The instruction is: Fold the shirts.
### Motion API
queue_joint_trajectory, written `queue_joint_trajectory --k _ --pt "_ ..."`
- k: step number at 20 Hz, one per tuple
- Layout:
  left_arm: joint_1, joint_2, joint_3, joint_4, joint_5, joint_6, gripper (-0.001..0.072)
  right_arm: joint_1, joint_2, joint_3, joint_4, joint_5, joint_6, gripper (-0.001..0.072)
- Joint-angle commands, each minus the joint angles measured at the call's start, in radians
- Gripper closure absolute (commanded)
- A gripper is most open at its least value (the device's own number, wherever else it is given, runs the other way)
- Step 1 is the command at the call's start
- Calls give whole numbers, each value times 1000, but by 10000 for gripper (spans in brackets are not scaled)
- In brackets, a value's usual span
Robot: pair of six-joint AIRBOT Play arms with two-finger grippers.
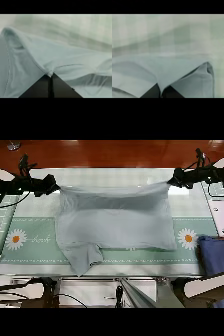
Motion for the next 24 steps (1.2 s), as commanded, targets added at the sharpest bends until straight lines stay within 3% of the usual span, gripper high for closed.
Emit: queue_joint_trajectory --k 1,7,17,18,19,20,24 --pt "35 -24 -4 43 -233 56 686 -6 -13 -11 -133 177 -37 689" --pt "36 -116 -56 92 -348 55 687 1 -54 -66 -212 177 32 688" --pt "44 -117 -56 137 -364 51 687 0 -68 -65 -257 225 72 688" --pt "43 -117 -56 138 -375 52 638 0 -68 -65 -257 225 72 635" --pt "42 -117 -56 137 -383 52 372 3 -68 -65 -249 225 73 342" --pt "42 -117 -55 140 -402 49 13 7 -68 -65 -241 233 66 84" --pt "88 -54 -80 239 -517 -20 7 -57 -15 -64 -402 370 62 92"
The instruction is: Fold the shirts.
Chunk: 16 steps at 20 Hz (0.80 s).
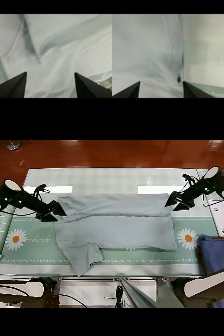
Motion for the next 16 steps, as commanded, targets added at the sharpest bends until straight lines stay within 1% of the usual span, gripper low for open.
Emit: queue_joint_trajectory --k 1,2,3,5,6,7,9,11,12,14,16 --pt "60 90 -48 105 -73 -33 7 -78 74 -18 -140 78 8 92" --pt "99 144 -93 127 -63 -26 6 -124 127 -63 -98 22 5 92" --pt "152 205 -159 131 -46 -18 5 -179 198 -145 19 -72 -35 92" --pt "267 314 -317 108 -3 -18 5 -269 342 -355 286 -264 -150 92" --pt "313 359 -402 85 35 -28 5 -295 402 -455 385 -322 -212 92" --pt "346 404 -500 24 73 -39 5 -311 452 -543 444 -354 -250 92" --pt "353 472 -662 -99 137 19 5 -319 503 -640 452 -366 -256 92" --pt "343 507 -760 -177 156 90 5 -319 516 -671 450 -316 -257 92" --pt "343 515 -787 -206 151 111 5 -319 516 -672 449 -287 -257 92" --pt "343 517 -825 -214 148 118 5 -319 516 -672 449 -253 -256 92" --pt "330 517 -861 -215 172 121 5 -319 516 -672 454 -235 -255 92"
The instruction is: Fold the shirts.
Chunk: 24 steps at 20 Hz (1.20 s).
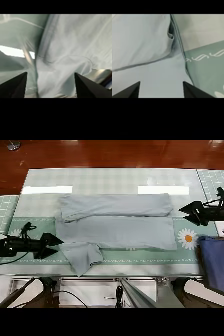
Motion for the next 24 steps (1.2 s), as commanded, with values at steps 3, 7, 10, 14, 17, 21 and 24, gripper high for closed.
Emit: queue_joint_trajectory --k 3,7,10,14,17,21,24 --pt "-114 18 -100 -67 92 36 5 -7 22 -21 26 42 6 92" --pt "-325 17 -99 -115 192 34 68 -100 100 -21 -43 67 36 92" --pt "-393 18 -98 -119 203 75 687 -158 178 -58 -379 128 180 92" --pt "-396 18 -98 -126 200 80 686 -146 284 -254 -434 116 275 92" --pt "-396 18 -98 -126 198 80 686 -52 290 -357 -425 76 282 92" --pt "-396 18 -98 -140 195 79 686 66 227 -359 -401 94 251 92" --pt "-396 18 -98 -141 195 80 686 93 192 -358 -323 33 213 92"
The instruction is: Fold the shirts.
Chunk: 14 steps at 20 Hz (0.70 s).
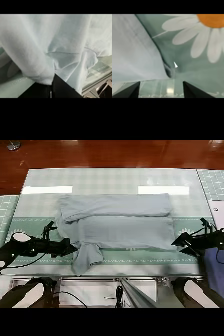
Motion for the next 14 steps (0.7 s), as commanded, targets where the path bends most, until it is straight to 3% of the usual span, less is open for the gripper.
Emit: queue_joint_trajectory --k 1,6,7,9,14 --pt "0 1 1 -11 -4 2 686 38 -39 -10 95 -60 -35 92" --pt "-1 1 1 -11 -5 2 687 42 -122 -8 253 -134 -114 94" --pt "0 1 2 -11 -10 2 687 48 -134 -5 270 -135 -130 165" --pt "0 2 22 -10 -28 2 686 60 -138 20 264 -116 -185 692" --pt "18 0 238 -6 -64 -8 687 60 -138 231 209 -62 -149 689"
